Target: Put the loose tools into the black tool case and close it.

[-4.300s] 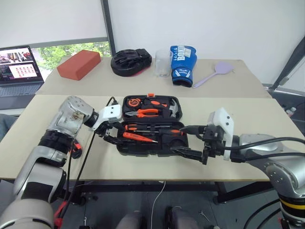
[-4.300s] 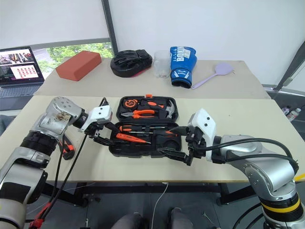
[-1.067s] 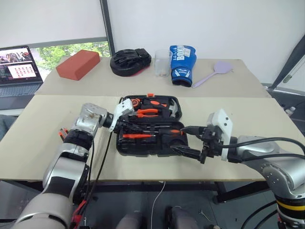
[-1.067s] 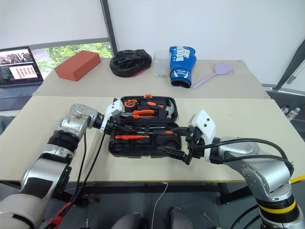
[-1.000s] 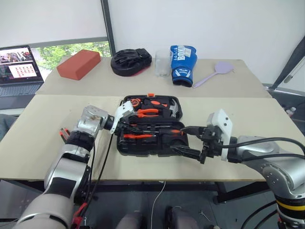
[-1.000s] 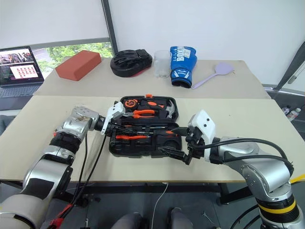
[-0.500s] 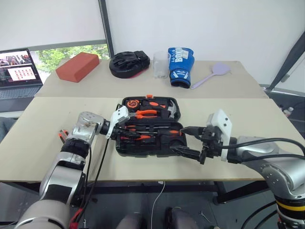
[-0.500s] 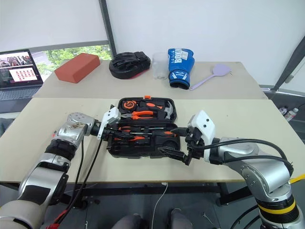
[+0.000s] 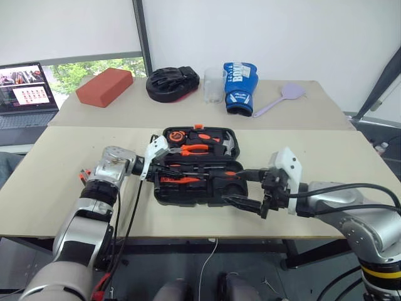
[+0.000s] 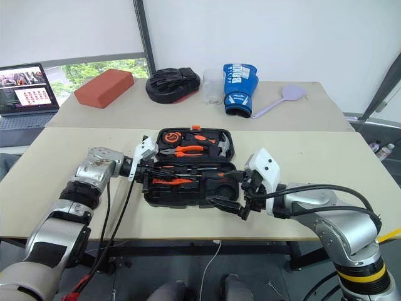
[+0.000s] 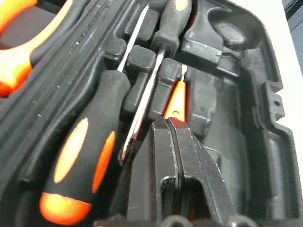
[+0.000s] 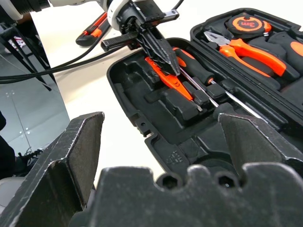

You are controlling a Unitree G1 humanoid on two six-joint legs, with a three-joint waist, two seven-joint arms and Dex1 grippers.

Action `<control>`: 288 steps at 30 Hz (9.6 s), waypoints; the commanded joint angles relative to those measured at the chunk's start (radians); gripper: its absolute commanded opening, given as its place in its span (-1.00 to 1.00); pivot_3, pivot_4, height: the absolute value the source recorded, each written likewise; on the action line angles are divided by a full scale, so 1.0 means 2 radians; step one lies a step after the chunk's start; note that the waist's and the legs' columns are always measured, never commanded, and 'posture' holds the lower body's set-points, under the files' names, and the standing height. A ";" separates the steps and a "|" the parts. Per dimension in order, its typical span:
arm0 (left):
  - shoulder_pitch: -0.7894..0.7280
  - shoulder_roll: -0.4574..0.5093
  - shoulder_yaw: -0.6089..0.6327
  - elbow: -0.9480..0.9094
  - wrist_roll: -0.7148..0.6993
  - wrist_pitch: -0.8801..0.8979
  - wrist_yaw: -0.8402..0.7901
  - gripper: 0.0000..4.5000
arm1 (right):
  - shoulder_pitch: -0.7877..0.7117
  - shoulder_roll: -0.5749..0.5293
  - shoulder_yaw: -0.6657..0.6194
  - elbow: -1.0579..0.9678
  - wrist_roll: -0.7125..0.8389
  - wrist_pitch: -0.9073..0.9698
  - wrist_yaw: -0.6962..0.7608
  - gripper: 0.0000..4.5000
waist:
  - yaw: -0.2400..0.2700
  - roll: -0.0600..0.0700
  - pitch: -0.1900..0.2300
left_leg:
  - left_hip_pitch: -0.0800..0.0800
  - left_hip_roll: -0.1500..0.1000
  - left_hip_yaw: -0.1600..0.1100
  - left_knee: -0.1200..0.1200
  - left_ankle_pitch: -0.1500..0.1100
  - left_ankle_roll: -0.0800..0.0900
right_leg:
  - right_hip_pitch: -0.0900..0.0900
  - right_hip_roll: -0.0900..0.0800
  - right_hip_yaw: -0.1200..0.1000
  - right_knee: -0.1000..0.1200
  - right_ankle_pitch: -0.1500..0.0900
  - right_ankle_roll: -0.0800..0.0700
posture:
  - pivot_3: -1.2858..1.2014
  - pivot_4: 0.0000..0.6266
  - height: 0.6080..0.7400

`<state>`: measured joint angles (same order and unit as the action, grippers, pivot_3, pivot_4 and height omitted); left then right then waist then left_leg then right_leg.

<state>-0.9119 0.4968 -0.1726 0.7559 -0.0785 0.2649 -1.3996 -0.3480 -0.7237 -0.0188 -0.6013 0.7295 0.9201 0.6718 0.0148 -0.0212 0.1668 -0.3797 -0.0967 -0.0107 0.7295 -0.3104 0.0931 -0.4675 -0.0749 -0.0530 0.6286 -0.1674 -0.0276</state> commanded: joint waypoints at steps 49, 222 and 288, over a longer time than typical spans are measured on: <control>0.171 -0.098 0.438 -0.509 -0.041 0.675 0.722 0.98 | -0.136 0.064 0.075 0.121 -0.076 -0.100 0.113 1.00 | -0.001 -0.001 -0.001 | 0.010 0.000 0.001 -0.009 0.001 -0.010 | 0.005 0.003 0.004 -0.002 0.000 0.001 | 0.03 -0.52 1.00; 0.164 0.154 0.077 -0.381 -0.181 0.174 0.086 0.89 | -0.081 -0.017 0.038 0.163 -0.133 -0.033 0.133 0.17 | -0.003 0.001 0.000 | 0.000 0.000 0.003 -0.001 0.001 0.000 | -0.002 0.003 0.006 -0.001 0.001 0.002 | 0.03 -0.52 1.00; 0.220 0.163 0.029 -0.288 -0.075 0.043 -0.004 -0.98 | -0.039 -0.013 0.102 0.275 -0.322 -0.286 0.248 -1.00 | -0.002 0.001 0.000 | -0.001 0.001 0.004 -0.003 0.001 0.000 | -0.003 0.003 0.006 -0.002 0.001 0.001 | 0.03 -0.52 1.00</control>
<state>-0.4819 0.8193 -0.1164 0.2268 -0.1981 0.3413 -1.3916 -0.4371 -0.7440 0.1971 0.0076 0.0622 0.3338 1.1805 0.0101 -0.0188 0.1668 -0.3809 -0.0956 -0.0035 0.7236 -0.3093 0.0941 -0.4738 -0.0691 -0.0404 0.6250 -0.1653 -0.0255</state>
